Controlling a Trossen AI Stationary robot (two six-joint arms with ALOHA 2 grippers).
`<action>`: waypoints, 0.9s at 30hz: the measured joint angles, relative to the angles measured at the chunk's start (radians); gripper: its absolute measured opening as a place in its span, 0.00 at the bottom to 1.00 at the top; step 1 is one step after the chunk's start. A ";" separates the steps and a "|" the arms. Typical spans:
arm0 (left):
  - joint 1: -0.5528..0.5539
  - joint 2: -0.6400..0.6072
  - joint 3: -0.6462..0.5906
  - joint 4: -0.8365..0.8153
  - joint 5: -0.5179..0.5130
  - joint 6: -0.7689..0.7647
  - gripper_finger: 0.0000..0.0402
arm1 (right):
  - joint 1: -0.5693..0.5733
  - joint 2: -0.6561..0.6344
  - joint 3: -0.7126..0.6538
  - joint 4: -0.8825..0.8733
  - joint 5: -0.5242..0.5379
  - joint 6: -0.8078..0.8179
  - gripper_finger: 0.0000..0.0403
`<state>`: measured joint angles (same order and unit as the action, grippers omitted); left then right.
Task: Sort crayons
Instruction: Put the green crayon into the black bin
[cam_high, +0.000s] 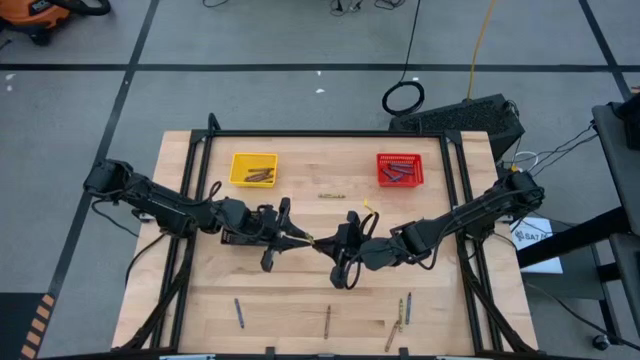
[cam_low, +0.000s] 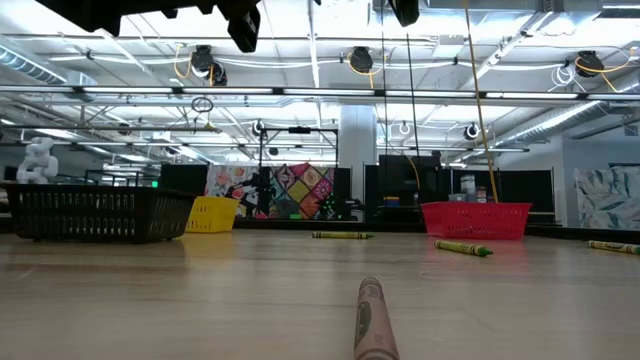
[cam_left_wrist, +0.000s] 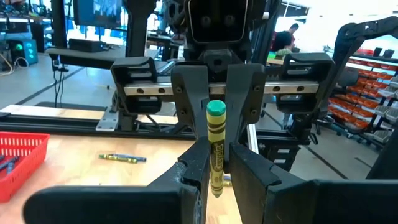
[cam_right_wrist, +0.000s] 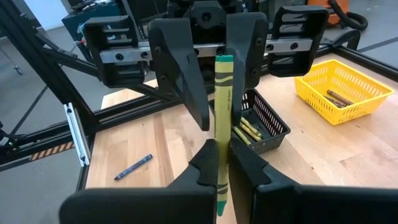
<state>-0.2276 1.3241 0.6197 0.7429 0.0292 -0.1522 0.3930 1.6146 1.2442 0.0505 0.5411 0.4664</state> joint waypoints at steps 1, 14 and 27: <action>0.000 0.000 0.000 0.000 0.000 0.000 0.16 | 0.000 0.000 0.000 0.000 0.000 0.000 0.00; 0.045 0.000 0.000 0.015 0.038 -0.001 0.16 | -0.032 0.000 0.000 0.006 -0.022 0.000 0.00; 0.047 0.000 0.000 0.000 0.077 0.008 0.03 | -0.031 0.000 0.000 0.006 -0.051 -0.008 0.00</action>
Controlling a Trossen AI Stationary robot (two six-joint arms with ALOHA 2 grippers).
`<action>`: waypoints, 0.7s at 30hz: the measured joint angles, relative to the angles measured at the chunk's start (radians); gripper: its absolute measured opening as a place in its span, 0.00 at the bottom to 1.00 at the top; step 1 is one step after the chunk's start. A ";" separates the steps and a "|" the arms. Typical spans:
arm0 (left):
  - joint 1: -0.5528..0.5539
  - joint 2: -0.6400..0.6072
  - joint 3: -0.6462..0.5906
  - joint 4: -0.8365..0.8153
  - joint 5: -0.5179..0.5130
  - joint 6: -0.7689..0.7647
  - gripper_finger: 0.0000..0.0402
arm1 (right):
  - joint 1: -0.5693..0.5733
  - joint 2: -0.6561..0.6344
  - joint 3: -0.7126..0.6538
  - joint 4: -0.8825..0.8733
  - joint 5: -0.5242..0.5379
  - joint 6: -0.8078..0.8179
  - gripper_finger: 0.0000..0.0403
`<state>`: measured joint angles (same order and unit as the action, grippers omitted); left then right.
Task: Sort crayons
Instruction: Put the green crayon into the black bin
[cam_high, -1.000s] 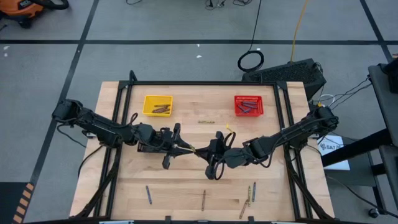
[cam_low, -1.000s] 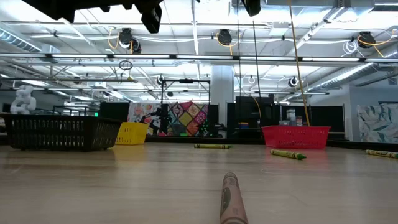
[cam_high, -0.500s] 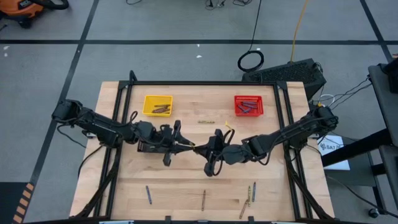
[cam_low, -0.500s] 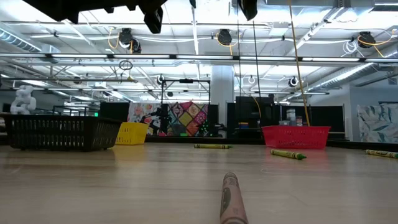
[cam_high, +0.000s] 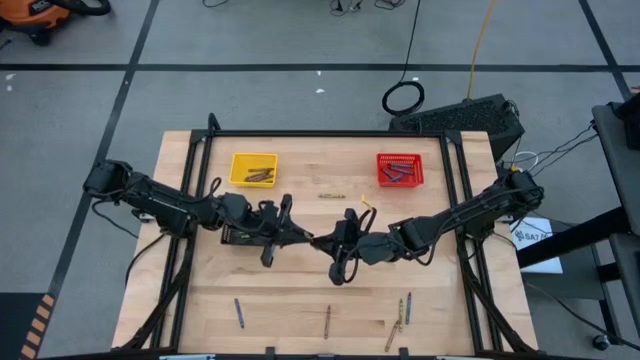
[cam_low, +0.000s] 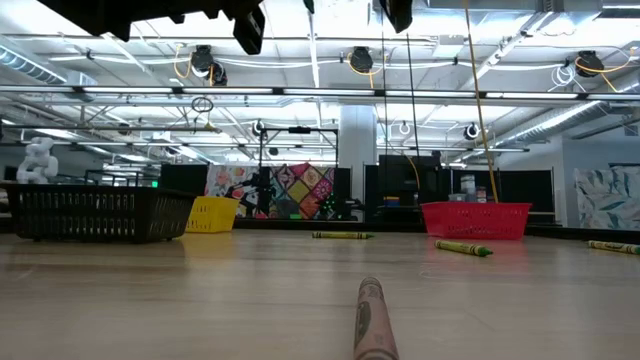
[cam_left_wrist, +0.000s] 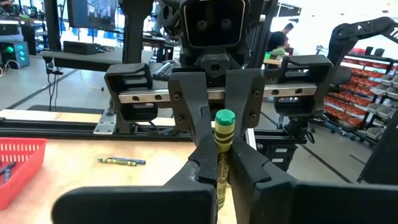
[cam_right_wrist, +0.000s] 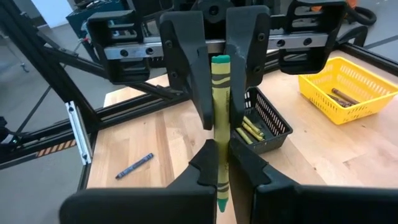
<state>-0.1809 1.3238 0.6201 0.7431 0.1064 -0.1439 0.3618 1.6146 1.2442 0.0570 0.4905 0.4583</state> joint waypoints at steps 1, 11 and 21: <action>0.000 0.000 0.000 -0.002 0.002 0.000 0.03 | 0.000 0.000 0.000 0.000 -0.003 0.000 0.00; 0.000 -0.001 0.001 -0.027 0.009 0.002 0.02 | -0.001 0.000 -0.001 -0.003 -0.017 0.000 0.03; 0.004 -0.011 0.000 -0.177 0.025 0.001 0.02 | 0.002 0.000 -0.001 -0.028 -0.019 0.040 0.22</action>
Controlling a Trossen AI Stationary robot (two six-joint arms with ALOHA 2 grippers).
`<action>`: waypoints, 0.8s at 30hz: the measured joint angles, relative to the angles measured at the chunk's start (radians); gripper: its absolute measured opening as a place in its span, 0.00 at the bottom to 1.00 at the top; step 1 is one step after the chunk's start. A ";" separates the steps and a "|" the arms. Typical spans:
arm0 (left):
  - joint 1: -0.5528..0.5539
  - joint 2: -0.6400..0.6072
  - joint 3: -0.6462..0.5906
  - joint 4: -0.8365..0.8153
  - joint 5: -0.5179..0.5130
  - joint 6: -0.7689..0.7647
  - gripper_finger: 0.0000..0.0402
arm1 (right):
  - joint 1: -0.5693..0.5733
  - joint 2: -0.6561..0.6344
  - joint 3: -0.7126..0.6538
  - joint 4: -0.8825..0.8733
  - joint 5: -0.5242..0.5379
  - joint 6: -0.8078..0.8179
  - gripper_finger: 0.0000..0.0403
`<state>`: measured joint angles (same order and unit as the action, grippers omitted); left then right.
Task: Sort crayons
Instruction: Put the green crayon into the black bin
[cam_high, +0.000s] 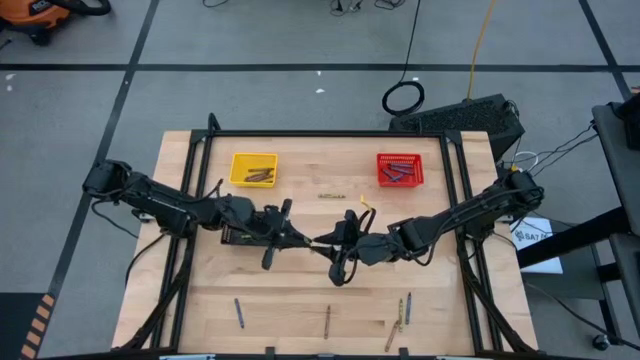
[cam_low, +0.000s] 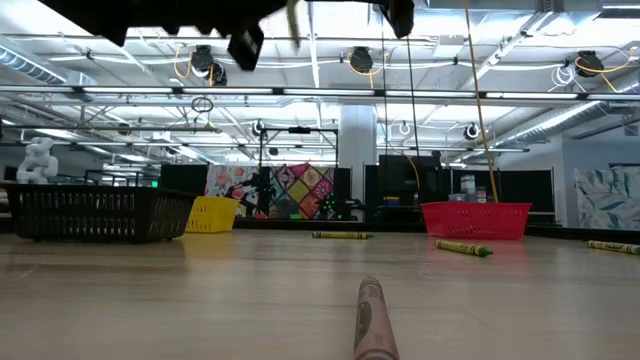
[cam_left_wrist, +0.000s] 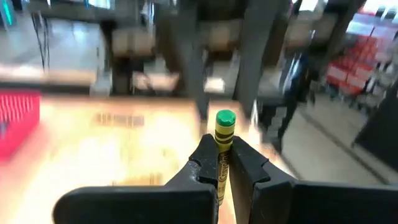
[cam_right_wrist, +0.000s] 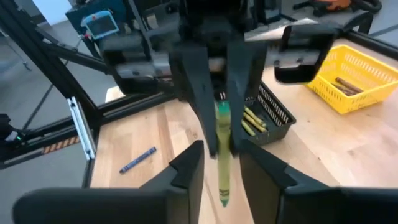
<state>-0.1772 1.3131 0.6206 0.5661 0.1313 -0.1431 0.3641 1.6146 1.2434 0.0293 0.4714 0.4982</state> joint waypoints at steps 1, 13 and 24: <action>0.000 -0.006 -0.002 -0.041 0.002 0.000 0.02 | 0.002 0.000 0.000 -0.008 0.000 0.010 0.23; 0.000 -0.258 0.000 -0.612 0.006 -0.003 0.02 | 0.018 -0.001 0.000 -0.044 0.000 0.013 0.25; 0.000 -0.351 0.000 -1.062 -0.010 -0.009 0.02 | 0.018 0.000 0.000 -0.058 0.000 0.017 0.25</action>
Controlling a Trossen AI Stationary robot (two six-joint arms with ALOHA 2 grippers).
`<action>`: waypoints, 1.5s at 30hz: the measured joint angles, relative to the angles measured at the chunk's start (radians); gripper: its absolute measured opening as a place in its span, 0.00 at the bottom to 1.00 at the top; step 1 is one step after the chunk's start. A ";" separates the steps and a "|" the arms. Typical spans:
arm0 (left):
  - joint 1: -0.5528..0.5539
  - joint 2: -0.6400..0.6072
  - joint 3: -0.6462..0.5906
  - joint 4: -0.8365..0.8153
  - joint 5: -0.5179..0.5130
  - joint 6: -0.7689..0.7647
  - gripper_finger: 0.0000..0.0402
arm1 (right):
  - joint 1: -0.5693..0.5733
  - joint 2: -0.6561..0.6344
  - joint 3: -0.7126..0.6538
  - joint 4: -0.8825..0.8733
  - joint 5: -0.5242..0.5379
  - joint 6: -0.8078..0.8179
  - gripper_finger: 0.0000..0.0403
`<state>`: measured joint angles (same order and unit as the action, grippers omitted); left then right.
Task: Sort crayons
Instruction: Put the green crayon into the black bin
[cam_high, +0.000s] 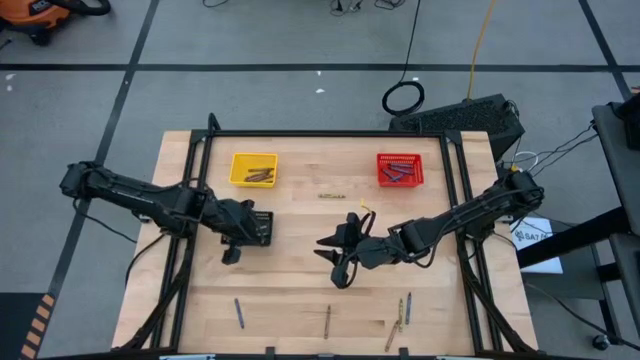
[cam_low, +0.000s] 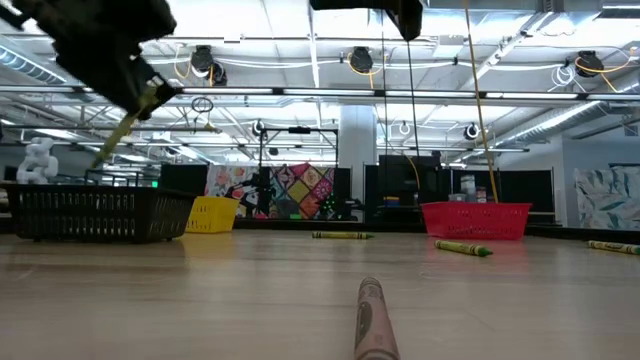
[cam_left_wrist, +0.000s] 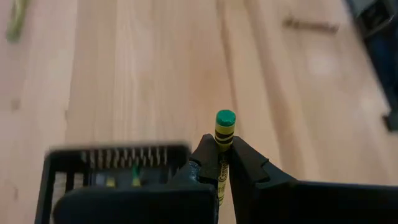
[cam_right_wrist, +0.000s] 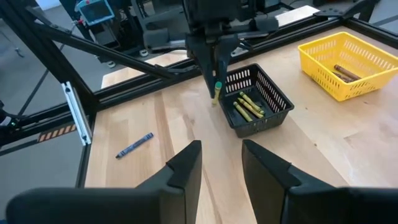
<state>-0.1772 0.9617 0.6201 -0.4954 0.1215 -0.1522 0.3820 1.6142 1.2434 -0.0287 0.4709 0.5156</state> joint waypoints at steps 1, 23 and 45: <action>0.000 0.001 0.000 -0.031 -0.001 0.000 0.02 | 0.000 0.000 0.000 0.001 0.000 0.001 0.25; 0.001 0.001 0.000 -0.134 -0.034 -0.025 0.02 | 0.000 0.000 0.000 -0.005 -0.001 0.003 0.25; 0.103 0.001 0.093 -0.128 -0.016 0.037 0.02 | -0.001 0.000 0.000 -0.038 -0.002 -0.008 0.25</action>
<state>-0.0743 0.9623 0.7127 -0.6232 0.1055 -0.1149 0.3813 1.6142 1.2438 -0.0666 0.4690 0.5078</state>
